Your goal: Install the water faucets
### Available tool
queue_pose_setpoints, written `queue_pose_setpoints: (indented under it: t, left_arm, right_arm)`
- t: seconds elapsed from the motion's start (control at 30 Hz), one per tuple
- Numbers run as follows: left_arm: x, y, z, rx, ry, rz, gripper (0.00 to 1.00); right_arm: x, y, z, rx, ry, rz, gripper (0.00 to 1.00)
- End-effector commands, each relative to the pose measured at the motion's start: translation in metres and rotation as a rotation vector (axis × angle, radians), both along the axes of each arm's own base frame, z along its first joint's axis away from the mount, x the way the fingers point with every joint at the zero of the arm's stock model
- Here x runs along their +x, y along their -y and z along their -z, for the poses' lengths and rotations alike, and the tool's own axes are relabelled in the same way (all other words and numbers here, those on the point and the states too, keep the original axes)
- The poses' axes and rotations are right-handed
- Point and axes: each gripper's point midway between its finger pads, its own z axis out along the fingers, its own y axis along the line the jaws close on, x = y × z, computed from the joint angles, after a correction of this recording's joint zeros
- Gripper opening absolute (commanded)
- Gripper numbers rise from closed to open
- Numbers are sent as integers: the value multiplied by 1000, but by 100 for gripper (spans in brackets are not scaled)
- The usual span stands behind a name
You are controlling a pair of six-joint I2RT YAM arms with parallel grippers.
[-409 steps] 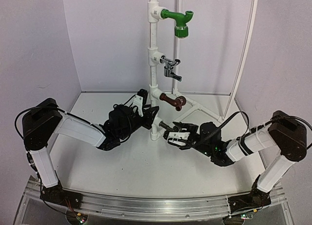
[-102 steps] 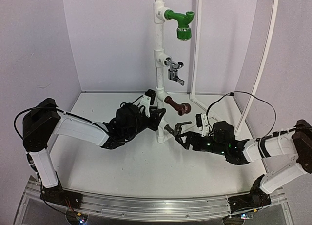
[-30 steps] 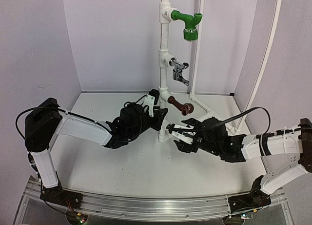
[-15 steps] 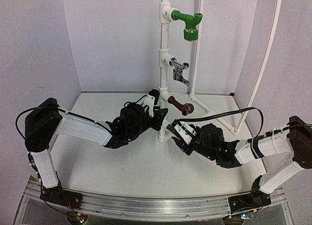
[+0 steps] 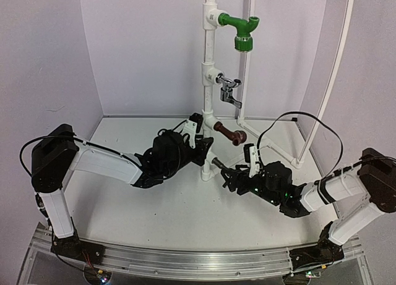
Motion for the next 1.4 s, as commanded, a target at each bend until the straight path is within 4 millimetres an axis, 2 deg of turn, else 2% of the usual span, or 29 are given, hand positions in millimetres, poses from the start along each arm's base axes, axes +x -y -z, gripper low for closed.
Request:
queue_pose_setpoints:
  t: [0.0, 0.1, 0.17, 0.23, 0.3, 0.37, 0.53, 0.73, 0.8, 0.87, 0.93, 0.97, 1.07, 1.13, 1.23, 1.3, 1.37]
  left_arm:
    - [-5, -7, 59, 122, -159, -4, 0]
    - [-5, -6, 60, 121, -162, 0, 0]
    - [-5, -5, 61, 122, -164, 0, 0]
    - [-5, -7, 61, 123, -164, -2, 0]
    - [-5, -8, 61, 123, -163, -6, 0]
    - [-5, -8, 61, 124, -162, -8, 0]
    - [-5, -8, 61, 126, -162, -7, 0]
    - [-5, -10, 62, 128, -162, -12, 0]
    - [-5, -10, 61, 126, -162, -11, 0]
    - [-6, -10, 61, 126, -162, -11, 0]
    - [-6, -10, 61, 126, -163, -13, 0]
    - [-6, -11, 61, 126, -164, -14, 0]
    - [-5, -11, 62, 125, -166, -18, 0]
    - [-5, -11, 61, 123, -166, -20, 0]
    - [-5, -13, 58, 121, -162, -25, 0]
    - [-5, -14, 58, 121, -161, -29, 0]
    - [-6, -14, 59, 122, -162, -27, 0]
  right_arm:
    - [-17, -17, -19, -67, 57, -164, 74]
    - [-22, -29, -4, -189, 95, -253, 80]
    - [-15, -30, 2, -238, 111, -231, 82]
    - [-8, -30, -1, -233, 124, -196, 81]
    - [4, -24, -7, -200, 123, -105, 73]
    - [17, -17, -6, -175, 95, -4, 50]
    - [21, -17, 1, 8, -61, 72, 22]
    - [10, -18, -4, 405, -358, 119, 4]
    - [9, -9, -2, 577, -509, 171, 0]
    - [9, -1, 0, 780, -686, 189, 0]
    - [7, -1, -7, 961, -833, 134, 0]
    - [7, -1, -23, 1049, -832, 79, 5]
    - [7, 1, -39, 1121, -842, 7, 26]
    - [9, 5, -43, 1066, -789, -12, 41]
    - [13, 12, -36, 859, -682, -28, 57]
    - [14, 12, -31, 600, -557, -55, 66]
    - [12, 16, -26, 268, -381, -87, 69]
